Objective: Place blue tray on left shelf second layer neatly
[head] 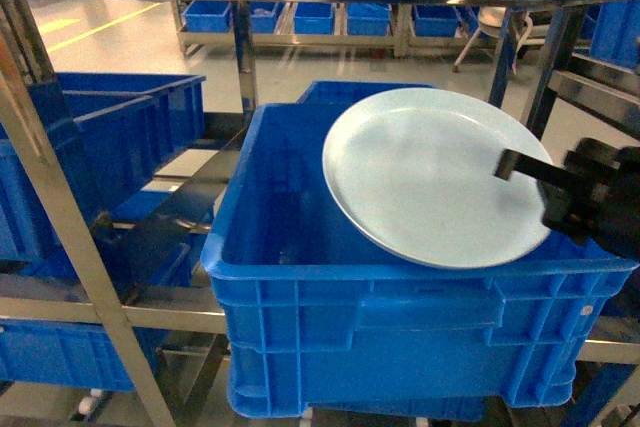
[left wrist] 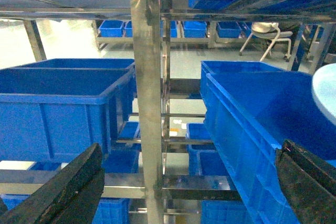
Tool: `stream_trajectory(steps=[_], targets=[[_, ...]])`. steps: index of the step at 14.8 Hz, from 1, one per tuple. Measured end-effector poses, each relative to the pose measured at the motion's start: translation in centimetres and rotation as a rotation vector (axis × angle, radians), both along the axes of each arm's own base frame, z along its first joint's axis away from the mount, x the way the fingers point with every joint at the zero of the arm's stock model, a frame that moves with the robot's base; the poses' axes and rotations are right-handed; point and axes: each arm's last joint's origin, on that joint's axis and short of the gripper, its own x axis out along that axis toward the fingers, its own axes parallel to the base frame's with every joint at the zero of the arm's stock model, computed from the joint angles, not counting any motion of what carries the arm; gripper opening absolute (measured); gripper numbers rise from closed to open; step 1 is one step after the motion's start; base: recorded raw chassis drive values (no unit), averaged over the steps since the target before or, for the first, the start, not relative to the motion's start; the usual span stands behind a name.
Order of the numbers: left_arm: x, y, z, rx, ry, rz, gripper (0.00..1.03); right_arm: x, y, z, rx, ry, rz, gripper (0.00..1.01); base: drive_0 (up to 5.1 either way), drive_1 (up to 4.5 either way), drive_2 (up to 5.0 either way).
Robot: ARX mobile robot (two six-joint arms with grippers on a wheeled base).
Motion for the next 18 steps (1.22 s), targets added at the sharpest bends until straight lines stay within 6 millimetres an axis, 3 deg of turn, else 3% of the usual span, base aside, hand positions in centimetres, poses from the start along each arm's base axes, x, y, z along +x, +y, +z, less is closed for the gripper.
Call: stream_trajectory(steps=[3,5,6,7,8,9,10,11,13,15,16,18], targets=[[0.0,0.0,0.0,0.0,0.0,0.0,0.98,2.8,3.2,0.0,-0.022,-0.018,-0.027,0.04,0.0,0.0,0.0],[0.0,0.0,0.0,0.0,0.0,0.0,0.98,2.6,4.8,2.0,-0.006,-0.078,0.005,0.24,0.0,0.0,0.0],[0.0,0.0,0.0,0.0,0.0,0.0,0.98,0.4,5.2,4.7,-0.003,-0.155,0.045,0.42,0.0,0.0,0.0],[0.0,0.0,0.0,0.0,0.0,0.0,0.98,-5.0,4.4,7.2,-0.049,-0.186,0.087,0.66,0.0,0.0,0.0],[0.0,0.0,0.0,0.0,0.0,0.0,0.98,-10.7,2.8,6.6,-0.156,-0.111,0.065,0.86,0.0,0.0,0.0],[0.0,0.0,0.0,0.0,0.0,0.0,0.98,-14.4,1.2,5.1,-0.245,-0.021,0.044,0.99,0.0,0.0,0.0],[0.0,0.0,0.0,0.0,0.0,0.0,0.98,-18.6,-1.6,3.5,-0.361,0.078,-0.025,0.97,0.0,0.0,0.0],[0.0,0.0,0.0,0.0,0.0,0.0,0.98,-20.2,-3.3,3.9,-0.422,0.069,-0.102,0.98,0.0,0.0,0.0],[0.0,0.0,0.0,0.0,0.0,0.0,0.98,-21.4,-6.1,6.0,-0.415,-0.075,-0.186,0.98,0.0,0.0,0.0],[0.0,0.0,0.0,0.0,0.0,0.001,0.98,-21.8,-7.0,6.7,-0.468,-0.189,-0.203,0.95,0.0,0.0,0.0],[0.0,0.0,0.0,0.0,-0.001,-0.003,0.98,-21.7,-7.2,6.0,-0.403,-0.295,-0.126,0.85,0.0,0.0,0.0],[0.0,0.0,0.0,0.0,0.0,-0.001,0.98,-21.7,-7.9,5.2,-0.374,-0.343,-0.073,0.61,0.0,0.0,0.0]])
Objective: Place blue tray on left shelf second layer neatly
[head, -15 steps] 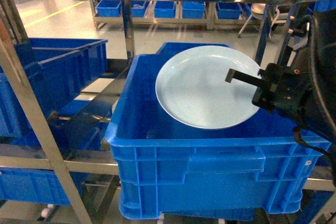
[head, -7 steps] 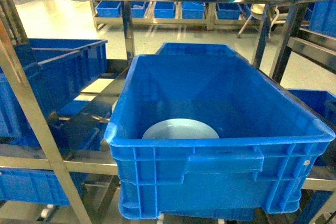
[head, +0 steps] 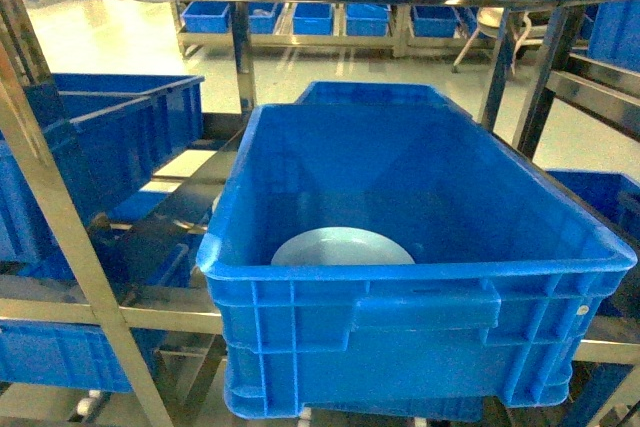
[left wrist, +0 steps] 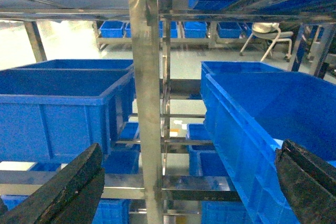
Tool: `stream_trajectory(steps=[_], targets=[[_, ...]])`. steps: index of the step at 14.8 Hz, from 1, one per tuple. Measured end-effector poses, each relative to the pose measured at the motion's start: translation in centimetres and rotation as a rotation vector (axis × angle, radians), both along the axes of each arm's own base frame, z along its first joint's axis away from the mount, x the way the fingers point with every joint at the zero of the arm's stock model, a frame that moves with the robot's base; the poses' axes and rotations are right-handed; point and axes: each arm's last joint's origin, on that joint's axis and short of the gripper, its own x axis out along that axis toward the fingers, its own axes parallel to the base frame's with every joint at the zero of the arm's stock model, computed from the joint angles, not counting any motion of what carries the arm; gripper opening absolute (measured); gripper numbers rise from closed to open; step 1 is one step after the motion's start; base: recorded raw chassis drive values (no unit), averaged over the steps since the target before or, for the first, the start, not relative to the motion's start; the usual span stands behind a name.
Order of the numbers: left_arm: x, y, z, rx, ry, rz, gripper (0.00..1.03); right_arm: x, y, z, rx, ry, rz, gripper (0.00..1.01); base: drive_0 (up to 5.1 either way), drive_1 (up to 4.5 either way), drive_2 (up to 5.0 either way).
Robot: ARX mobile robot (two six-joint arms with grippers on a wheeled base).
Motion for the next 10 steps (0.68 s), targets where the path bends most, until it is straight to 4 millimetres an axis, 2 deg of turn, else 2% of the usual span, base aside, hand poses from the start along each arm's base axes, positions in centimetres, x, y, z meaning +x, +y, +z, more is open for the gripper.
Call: stream_trajectory(steps=[4,6,9,10], targets=[[0.0,0.0,0.0,0.0,0.0,0.001,0.98,-0.1,-0.8,-0.5,0.002,-0.006,0.042,0.22,0.0,0.0,0.0],[0.0,0.0,0.0,0.0,0.0,0.0,0.98,-0.1,-1.7,-0.7,0.002,-0.01,-0.006,0.02,0.0,0.0,0.0],[0.0,0.0,0.0,0.0,0.0,0.0,0.98,-0.1,-1.5,-1.5,0.002,-0.014,0.027,0.02,0.0,0.0,0.0],[0.0,0.0,0.0,0.0,0.0,0.0,0.98,-0.1,-1.5,-1.5,0.001,-0.015,0.027,0.22,0.0,0.0,0.0]])
